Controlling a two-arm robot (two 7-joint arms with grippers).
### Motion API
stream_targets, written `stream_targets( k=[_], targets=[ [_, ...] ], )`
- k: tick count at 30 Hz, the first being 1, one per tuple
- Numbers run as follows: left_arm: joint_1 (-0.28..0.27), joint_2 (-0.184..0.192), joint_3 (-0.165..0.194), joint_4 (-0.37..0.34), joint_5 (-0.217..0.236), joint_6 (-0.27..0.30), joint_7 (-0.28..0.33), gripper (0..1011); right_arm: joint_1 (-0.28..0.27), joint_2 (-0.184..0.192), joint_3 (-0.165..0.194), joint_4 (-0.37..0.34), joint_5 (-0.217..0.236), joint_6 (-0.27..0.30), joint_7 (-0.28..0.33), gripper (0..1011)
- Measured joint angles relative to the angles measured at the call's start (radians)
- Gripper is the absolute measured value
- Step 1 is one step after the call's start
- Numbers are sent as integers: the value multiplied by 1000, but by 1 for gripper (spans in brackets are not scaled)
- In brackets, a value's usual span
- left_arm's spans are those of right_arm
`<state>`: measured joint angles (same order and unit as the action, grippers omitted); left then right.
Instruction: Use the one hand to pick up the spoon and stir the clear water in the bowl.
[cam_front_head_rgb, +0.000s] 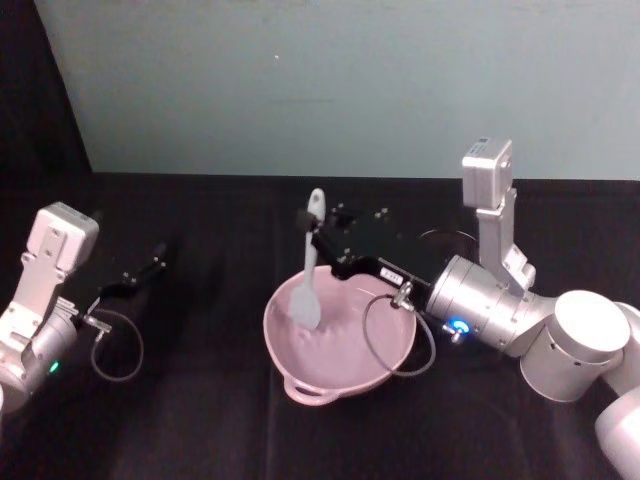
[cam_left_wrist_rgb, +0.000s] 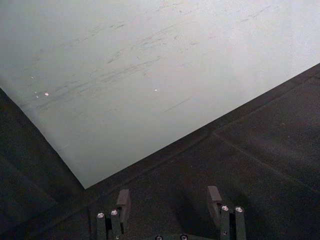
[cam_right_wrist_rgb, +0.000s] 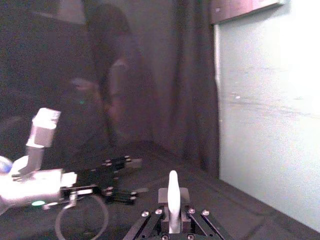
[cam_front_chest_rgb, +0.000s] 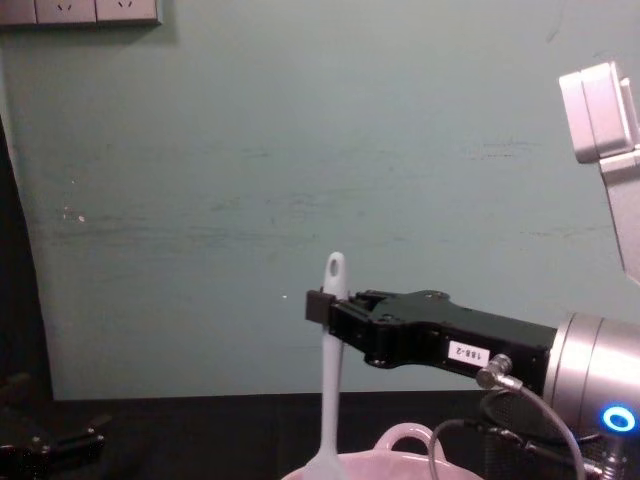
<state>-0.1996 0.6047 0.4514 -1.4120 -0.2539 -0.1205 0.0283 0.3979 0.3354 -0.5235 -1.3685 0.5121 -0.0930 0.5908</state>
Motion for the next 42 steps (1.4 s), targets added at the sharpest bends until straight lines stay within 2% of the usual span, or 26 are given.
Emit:
stream_targets(
  k=[7, 11, 20, 26, 31, 37, 42],
  targets=[
    [0, 0, 0, 0, 0, 0, 0, 1005, 4, 3, 34, 27, -26, -16, -50, 125],
    [0, 0, 0, 0, 0, 0, 0, 1005, -16, 26, 58, 3, -51, -15, -79, 125],
    [0, 0, 0, 0, 0, 0, 0, 1005, -61, 58, 80, -62, -71, 4, -85, 125],
    [0, 0, 0, 0, 0, 0, 0, 1005, -84, 74, 63, -119, -94, 25, -75, 125],
    [0, 0, 0, 0, 0, 0, 0, 1005, -90, 64, 32, -148, -99, 32, -49, 125],
    [0, 0, 0, 0, 0, 0, 0, 1005, -83, 41, 7, -149, -100, 29, -37, 125],
    [0, 0, 0, 0, 0, 0, 0, 1005, -66, 15, -3, -118, -95, 17, -32, 125]
  ],
)
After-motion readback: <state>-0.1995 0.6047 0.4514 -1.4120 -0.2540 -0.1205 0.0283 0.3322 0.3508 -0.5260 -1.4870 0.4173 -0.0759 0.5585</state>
